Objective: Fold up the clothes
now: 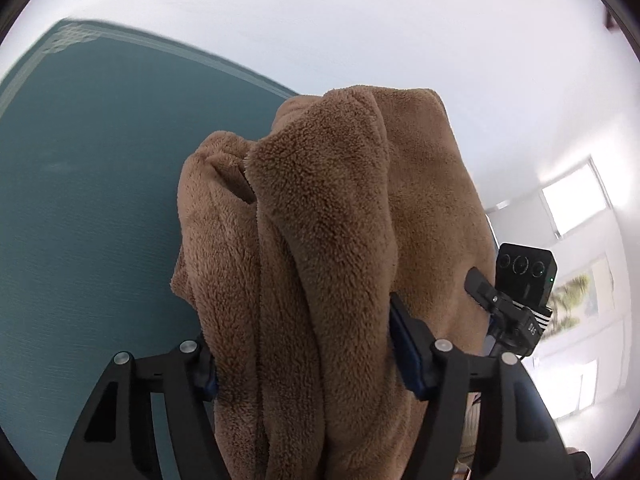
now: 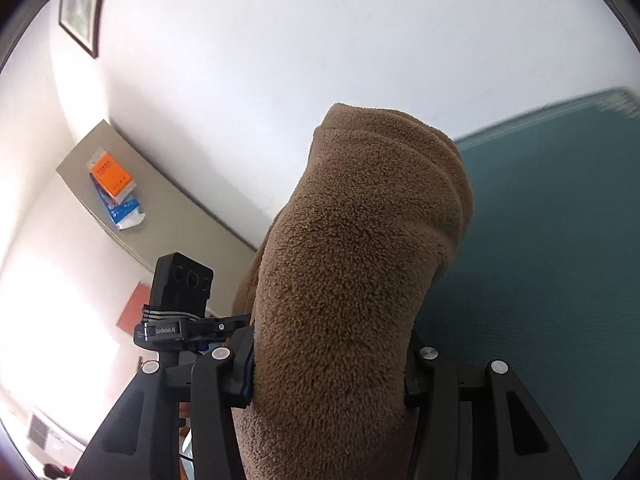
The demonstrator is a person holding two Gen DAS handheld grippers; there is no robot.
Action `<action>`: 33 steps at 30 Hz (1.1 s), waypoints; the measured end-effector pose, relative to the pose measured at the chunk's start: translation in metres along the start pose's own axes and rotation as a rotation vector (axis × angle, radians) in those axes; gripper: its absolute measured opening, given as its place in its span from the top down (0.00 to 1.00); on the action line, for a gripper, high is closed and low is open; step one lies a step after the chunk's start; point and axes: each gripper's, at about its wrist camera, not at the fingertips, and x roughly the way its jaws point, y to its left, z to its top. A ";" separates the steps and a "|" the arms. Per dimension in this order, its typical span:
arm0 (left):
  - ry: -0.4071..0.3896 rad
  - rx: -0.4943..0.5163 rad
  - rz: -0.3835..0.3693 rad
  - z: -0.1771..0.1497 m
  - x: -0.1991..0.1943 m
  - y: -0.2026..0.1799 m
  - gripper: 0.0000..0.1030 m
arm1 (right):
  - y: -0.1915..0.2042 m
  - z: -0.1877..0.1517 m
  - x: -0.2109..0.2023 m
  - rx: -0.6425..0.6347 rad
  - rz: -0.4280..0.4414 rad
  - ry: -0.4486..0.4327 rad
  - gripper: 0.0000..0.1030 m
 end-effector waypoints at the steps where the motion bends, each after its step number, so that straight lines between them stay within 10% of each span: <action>1: 0.012 0.021 -0.013 -0.002 0.011 -0.016 0.31 | -0.004 -0.002 -0.020 0.001 -0.014 -0.017 0.51; 11: 0.160 0.112 -0.122 -0.025 0.131 -0.131 0.31 | -0.059 -0.057 -0.196 0.092 -0.175 -0.156 0.51; 19: 0.207 0.104 0.000 -0.034 0.195 -0.132 0.31 | -0.141 -0.083 -0.220 0.174 -0.277 -0.091 0.50; 24: 0.197 0.102 0.041 -0.048 0.196 -0.124 0.10 | -0.141 -0.104 -0.210 0.038 -0.479 -0.068 0.19; 33: 0.030 0.306 0.294 -0.087 0.122 -0.183 0.02 | -0.056 -0.121 -0.239 -0.272 -0.744 -0.254 0.17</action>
